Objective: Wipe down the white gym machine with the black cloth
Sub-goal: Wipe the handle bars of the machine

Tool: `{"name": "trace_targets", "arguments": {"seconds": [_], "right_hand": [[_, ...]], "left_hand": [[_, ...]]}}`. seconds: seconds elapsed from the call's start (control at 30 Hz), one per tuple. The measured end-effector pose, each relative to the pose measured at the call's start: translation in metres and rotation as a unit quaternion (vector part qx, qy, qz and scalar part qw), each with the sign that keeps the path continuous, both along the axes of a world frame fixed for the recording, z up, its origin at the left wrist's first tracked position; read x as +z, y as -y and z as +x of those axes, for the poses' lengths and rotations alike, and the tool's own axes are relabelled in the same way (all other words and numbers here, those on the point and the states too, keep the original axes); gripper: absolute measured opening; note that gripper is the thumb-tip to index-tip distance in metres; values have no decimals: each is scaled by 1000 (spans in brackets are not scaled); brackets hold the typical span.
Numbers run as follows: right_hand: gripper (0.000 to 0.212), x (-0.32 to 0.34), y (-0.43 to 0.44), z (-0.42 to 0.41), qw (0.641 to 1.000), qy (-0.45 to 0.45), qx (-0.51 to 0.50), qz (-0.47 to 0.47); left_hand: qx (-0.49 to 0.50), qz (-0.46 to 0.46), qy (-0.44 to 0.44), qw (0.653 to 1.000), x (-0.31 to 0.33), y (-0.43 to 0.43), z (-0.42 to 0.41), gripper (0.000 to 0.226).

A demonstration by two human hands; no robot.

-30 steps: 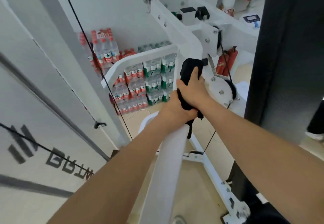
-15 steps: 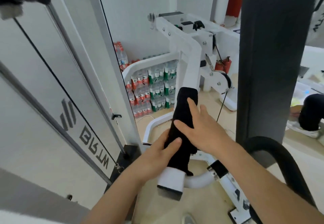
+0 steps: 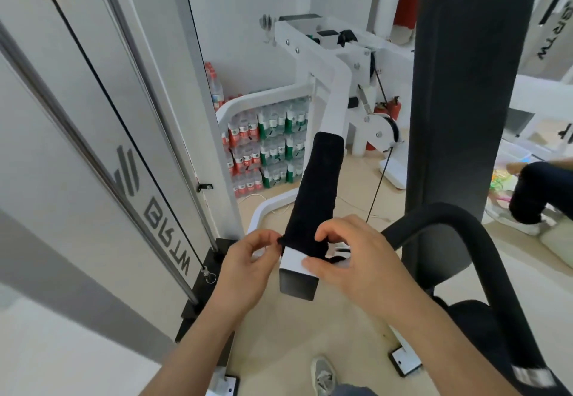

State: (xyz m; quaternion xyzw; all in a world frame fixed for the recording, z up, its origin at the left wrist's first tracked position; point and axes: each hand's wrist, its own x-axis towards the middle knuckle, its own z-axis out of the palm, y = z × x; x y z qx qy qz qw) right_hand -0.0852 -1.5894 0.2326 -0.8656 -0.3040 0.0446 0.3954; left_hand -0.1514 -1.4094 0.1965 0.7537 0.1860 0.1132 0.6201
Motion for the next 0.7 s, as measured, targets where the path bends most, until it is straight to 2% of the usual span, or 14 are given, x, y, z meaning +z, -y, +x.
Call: {"name": "trace_targets", "arguments": {"seconds": [0.13, 0.2, 0.27, 0.33, 0.43, 0.53, 0.57, 0.63, 0.67, 0.7], "right_hand": [[7, -6, -2, -6, 999, 32, 18, 28], [5, -7, -5, -3, 997, 61, 1, 44], [8, 2, -8, 11, 995, 54, -28, 76], [14, 17, -8, 32, 997, 8, -35, 73], [19, 44, -7, 66, 997, -71, -11, 8], [19, 61, -7, 97, 990, -137, -10, 33], [19, 60, -7, 107, 991, -135, -19, 11], [20, 50, -5, 123, 988, -68, -42, -135], [22, 45, -5, 127, 975, -20, -53, -214], [25, 40, -3, 129, 966, 11, -60, -252]], "left_hand": [[-39, -27, 44, 998, 17, -14, 0, 17], [-77, 2, 45, 996, 30, -23, 5, 18], [-115, 60, 28, 991, 43, -33, 13, 20], [-144, 101, -1, 984, 55, -43, 22, 20], [-133, 108, -23, 985, 77, -51, 41, 16], [-96, 104, -26, 990, 90, -53, 72, 16], [-80, 145, -29, 986, 88, -52, 83, 17], [-28, 271, -19, 962, 77, -48, 101, 18], [2, 308, -5, 951, 69, -43, 105, 20], [21, 318, 2, 948, 61, -38, 105, 20]]}}
